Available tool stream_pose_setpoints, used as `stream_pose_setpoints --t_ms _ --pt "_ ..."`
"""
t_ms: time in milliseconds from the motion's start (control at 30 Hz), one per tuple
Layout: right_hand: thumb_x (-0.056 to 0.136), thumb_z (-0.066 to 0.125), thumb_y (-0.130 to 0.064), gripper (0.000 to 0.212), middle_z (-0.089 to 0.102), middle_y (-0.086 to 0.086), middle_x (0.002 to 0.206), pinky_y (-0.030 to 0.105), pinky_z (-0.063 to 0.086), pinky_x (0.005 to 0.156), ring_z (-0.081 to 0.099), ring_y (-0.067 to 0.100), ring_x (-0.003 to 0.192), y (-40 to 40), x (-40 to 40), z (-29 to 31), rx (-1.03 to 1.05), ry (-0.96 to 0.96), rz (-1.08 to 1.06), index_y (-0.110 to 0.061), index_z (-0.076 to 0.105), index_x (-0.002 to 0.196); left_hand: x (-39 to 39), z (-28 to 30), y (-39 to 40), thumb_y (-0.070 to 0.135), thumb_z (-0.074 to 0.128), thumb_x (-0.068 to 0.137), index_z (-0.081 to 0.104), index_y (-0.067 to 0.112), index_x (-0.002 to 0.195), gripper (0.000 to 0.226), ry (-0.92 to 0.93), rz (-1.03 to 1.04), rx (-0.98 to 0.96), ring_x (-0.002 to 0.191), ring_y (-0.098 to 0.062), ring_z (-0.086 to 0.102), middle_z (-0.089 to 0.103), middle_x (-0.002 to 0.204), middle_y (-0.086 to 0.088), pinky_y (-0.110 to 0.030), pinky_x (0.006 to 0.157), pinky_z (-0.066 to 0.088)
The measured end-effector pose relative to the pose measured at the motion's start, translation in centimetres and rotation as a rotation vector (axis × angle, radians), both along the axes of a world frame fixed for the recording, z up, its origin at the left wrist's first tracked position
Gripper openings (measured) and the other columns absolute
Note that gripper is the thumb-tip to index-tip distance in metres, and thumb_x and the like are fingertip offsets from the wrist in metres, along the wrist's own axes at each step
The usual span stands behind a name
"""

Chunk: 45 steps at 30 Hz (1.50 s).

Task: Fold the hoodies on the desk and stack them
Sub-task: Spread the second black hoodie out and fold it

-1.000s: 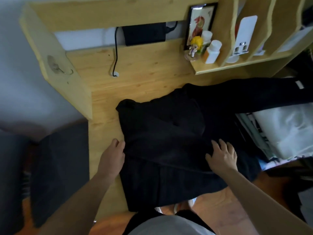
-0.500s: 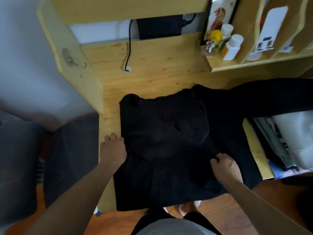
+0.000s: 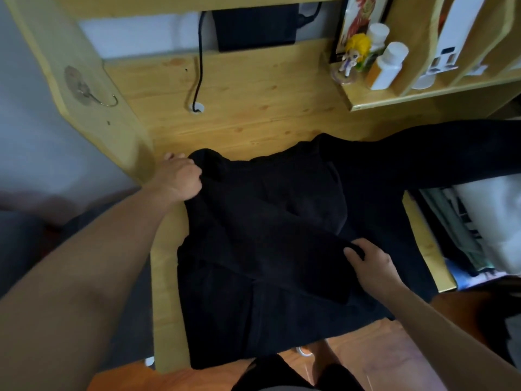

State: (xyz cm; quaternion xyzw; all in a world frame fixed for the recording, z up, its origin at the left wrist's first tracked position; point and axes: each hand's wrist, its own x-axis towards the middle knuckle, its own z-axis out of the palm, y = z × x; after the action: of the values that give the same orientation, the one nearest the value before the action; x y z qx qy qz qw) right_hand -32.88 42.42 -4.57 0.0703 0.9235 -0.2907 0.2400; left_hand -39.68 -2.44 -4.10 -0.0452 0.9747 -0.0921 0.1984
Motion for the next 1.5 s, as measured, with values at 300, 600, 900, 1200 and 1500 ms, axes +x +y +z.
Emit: stream_pose_setpoints --t_ms 300,600,900,1200,1500 --pt "0.1 0.053 -0.041 0.031 0.067 0.005 0.106 0.037 0.053 0.081 0.063 0.025 0.095 -2.9 -0.5 -1.5 0.099 -0.13 -0.028 -0.02 0.06 0.122 4.8 -2.9 4.8 0.025 0.058 0.093 0.042 0.011 0.149 0.06 0.433 0.137 0.122 0.139 -0.042 0.035 0.035 0.155 -0.02 -0.055 0.116 0.032" --pt "0.106 0.038 -0.03 0.019 0.056 0.003 0.094 0.041 0.042 0.069 0.049 0.028 0.078 -2.6 -0.6 -1.6 0.248 0.125 0.007 -0.017 0.052 0.106 13.3 -9.7 8.3 0.041 0.033 0.109 0.028 0.011 0.16 0.059 0.433 0.38 0.22 0.149 -0.039 0.029 0.029 0.163 -0.02 -0.054 0.117 0.033" --pt "0.099 0.057 -0.028 0.021 0.072 0.009 0.088 0.053 0.061 0.078 0.07 0.033 0.088 -4.2 -0.5 4.0 -0.459 -0.075 -0.479 -0.019 0.072 0.088 13.8 -7.2 5.0 0.047 0.041 0.105 0.054 0.012 0.098 0.038 0.382 0.739 0.511 0.076 -0.03 0.062 0.06 0.081 -0.005 -0.045 0.065 0.052" --pt "0.097 0.065 -0.026 0.011 0.075 0.005 0.097 0.045 0.059 0.083 0.072 0.025 0.094 -3.5 -1.8 3.7 -0.44 -0.126 -0.299 -0.021 0.074 0.097 14.6 -5.4 1.0 0.038 0.048 0.106 0.063 0.013 0.095 0.031 0.34 0.96 0.727 0.089 -0.033 0.063 0.063 0.095 -0.011 -0.047 0.079 0.053" --pt "0.091 0.06 -0.013 0.046 0.046 0.021 0.138 0.053 0.039 0.102 0.044 0.044 0.121 -4.4 2.0 -1.6 0.265 0.442 0.193 -0.008 0.053 0.136 11.4 -6.1 8.1 0.048 0.032 0.107 0.026 0.02 0.161 0.061 0.354 0.333 0.343 0.154 -0.038 0.018 0.022 0.167 -0.016 -0.053 0.124 0.02"
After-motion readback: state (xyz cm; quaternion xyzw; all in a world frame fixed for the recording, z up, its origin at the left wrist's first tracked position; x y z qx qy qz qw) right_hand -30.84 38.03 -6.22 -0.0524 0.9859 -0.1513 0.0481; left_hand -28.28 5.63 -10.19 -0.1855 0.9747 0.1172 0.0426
